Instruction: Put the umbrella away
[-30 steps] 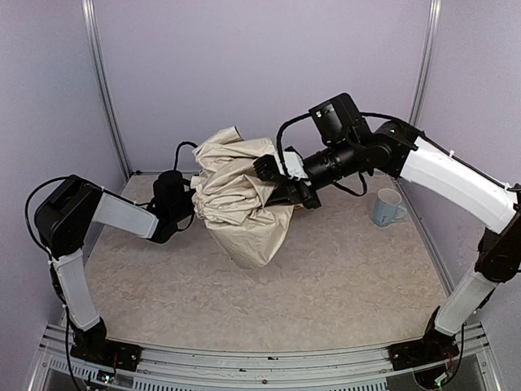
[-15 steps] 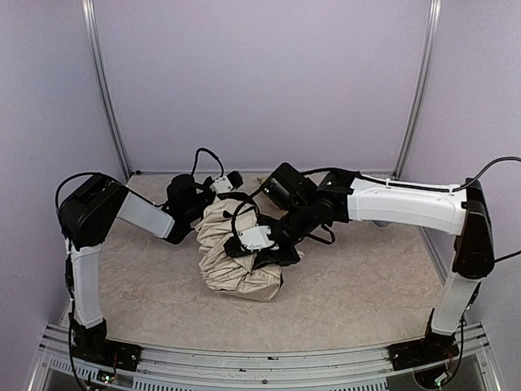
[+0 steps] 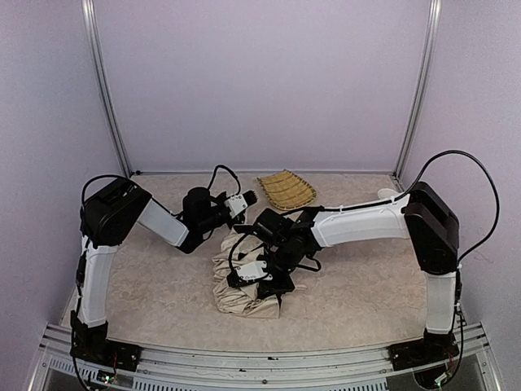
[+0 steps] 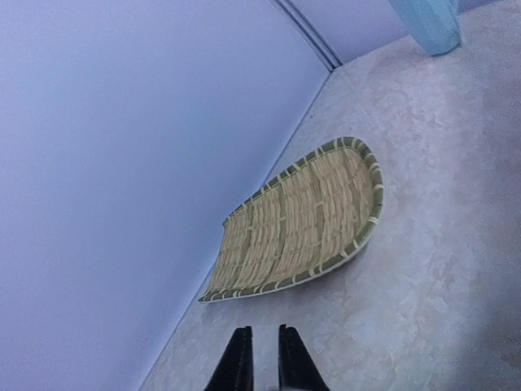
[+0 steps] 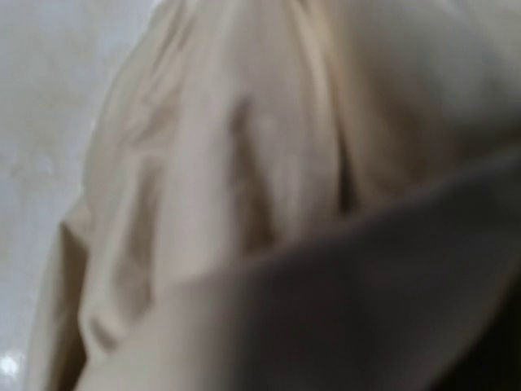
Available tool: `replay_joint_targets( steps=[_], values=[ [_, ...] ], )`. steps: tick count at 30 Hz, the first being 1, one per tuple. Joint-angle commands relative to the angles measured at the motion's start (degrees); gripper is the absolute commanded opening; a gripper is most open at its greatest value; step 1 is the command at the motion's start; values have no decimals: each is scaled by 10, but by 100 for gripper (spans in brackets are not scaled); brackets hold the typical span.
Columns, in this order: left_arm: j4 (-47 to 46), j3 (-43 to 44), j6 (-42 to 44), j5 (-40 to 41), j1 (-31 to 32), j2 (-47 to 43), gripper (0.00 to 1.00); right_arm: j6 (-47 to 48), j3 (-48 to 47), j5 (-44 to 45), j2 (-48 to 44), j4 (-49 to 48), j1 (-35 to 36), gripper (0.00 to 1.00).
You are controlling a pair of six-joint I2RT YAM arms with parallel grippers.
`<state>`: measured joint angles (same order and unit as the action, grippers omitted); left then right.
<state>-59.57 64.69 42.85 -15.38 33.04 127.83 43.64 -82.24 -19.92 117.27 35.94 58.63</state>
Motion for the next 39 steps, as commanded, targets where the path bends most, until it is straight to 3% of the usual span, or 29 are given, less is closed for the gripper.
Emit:
replay_joint_targets(
  steps=[1, 2, 3, 6, 7, 11, 17, 21, 25, 28, 30, 33, 36, 39],
  values=[
    [-87, 67, 1, 129, -9, 14, 33, -10, 32, -77, 38, 70, 21, 0],
    [-95, 74, -1, 167, -10, 23, 55, -17, 34, -77, 42, 71, 20, 0],
    [-100, 83, 0, 197, -12, 28, 70, -25, 34, -77, 45, 73, 19, 0],
    [-83, 119, -3, 289, -24, 36, 96, -45, 36, -83, 51, 74, 15, 0],
    [-67, 136, -9, 322, -31, 36, 98, -51, 36, -87, 53, 73, 12, 0],
    [-20, 160, -48, 448, -51, 1, 99, -72, 30, -105, 58, 79, -7, 0],
    [6, -43, -112, 433, -14, -214, 99, -92, -8, -160, 88, 123, -39, 0],
    [148, -164, -151, 355, 66, -370, 90, -100, -34, -203, 110, 150, -63, 0],
    [302, -241, -223, 176, 129, -519, 66, -103, -57, -273, 131, 176, -91, 0],
    [364, -286, -227, 104, 184, -591, 62, -105, -73, -304, 150, 187, -110, 0],
    [403, -310, -196, 110, 231, -613, 66, -110, -86, -305, 164, 191, -116, 0],
    [456, -331, -173, 119, 280, -591, 80, -117, -99, -302, 181, 193, -121, 0],
    [486, -323, -169, 130, 289, -528, 94, -123, -104, -310, 184, 184, -128, 0],
    [466, -316, -159, 136, 288, -471, 99, -121, -105, -317, 182, 182, -134, 0]
  ],
)
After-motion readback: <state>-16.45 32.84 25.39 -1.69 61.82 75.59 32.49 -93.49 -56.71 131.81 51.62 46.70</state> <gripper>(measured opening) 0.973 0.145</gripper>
